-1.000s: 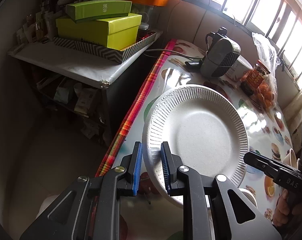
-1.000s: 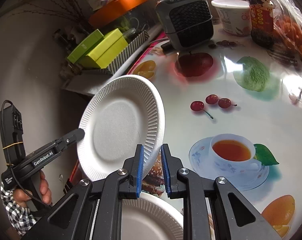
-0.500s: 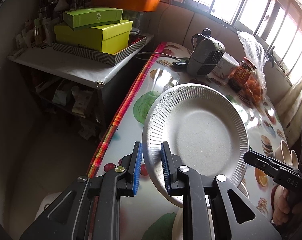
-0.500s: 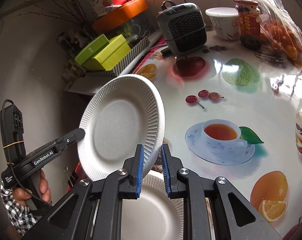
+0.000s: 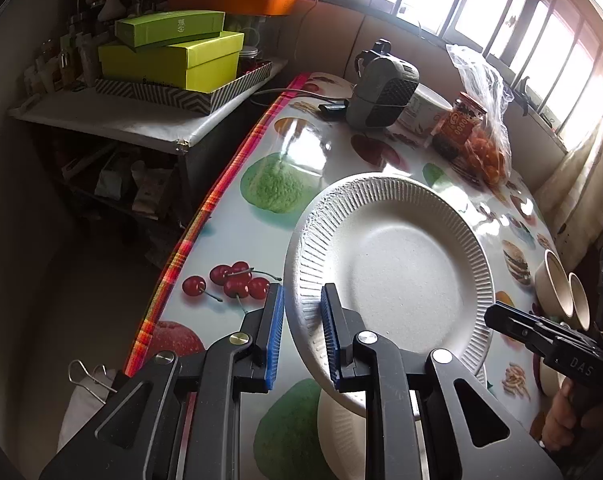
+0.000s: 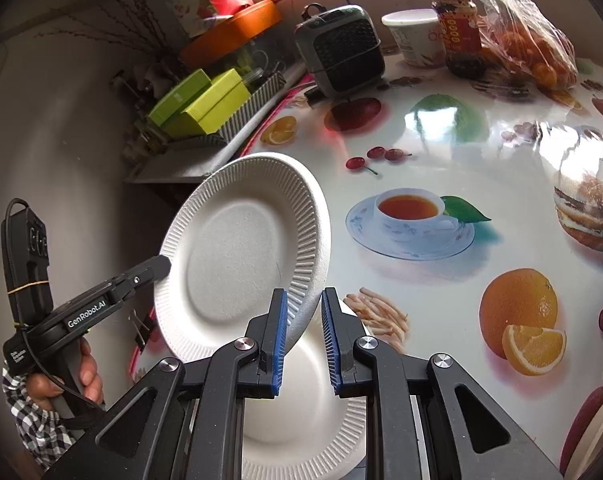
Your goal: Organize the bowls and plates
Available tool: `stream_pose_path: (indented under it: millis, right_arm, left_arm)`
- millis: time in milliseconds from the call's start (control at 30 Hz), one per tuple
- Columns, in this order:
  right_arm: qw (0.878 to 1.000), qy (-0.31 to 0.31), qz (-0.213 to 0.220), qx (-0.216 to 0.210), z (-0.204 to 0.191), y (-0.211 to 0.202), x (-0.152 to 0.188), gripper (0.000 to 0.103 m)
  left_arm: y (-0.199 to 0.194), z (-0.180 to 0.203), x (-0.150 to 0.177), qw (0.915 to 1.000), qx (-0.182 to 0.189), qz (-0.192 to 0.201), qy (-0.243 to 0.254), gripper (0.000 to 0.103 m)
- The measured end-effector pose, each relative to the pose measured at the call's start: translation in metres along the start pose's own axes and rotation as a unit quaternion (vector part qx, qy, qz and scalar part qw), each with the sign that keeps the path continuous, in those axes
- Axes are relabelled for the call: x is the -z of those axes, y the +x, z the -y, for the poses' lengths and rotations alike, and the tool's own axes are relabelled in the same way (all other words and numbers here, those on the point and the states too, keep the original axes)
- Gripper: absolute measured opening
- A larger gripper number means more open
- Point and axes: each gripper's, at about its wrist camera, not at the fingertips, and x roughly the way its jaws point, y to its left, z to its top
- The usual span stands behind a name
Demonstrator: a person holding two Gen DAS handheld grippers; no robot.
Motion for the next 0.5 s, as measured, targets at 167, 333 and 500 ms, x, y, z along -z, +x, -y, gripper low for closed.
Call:
stream_pose_path:
  millis: [167,333,500]
  right_arm:
    - [1.0,0.007,0.003,-0.001,0.001,-0.007,0.013,0.018]
    - [1.0,0.015,0.006,-0.004,0.005,-0.015,0.026,0.018]
    - [1.0,0.021,0.006,-0.001,0.008,-0.022,0.041,0.018]
  left_arm:
    - [-0.005,0.004,0.01,1.0,0.002,-0.001,0.005,0.02]
    - [-0.009,0.007,0.02,0.9999,0.006,-0.004,0.009,0.02]
    - [-0.01,0.012,0.032,0.9998,0.01,-0.009,0.016,0.02]
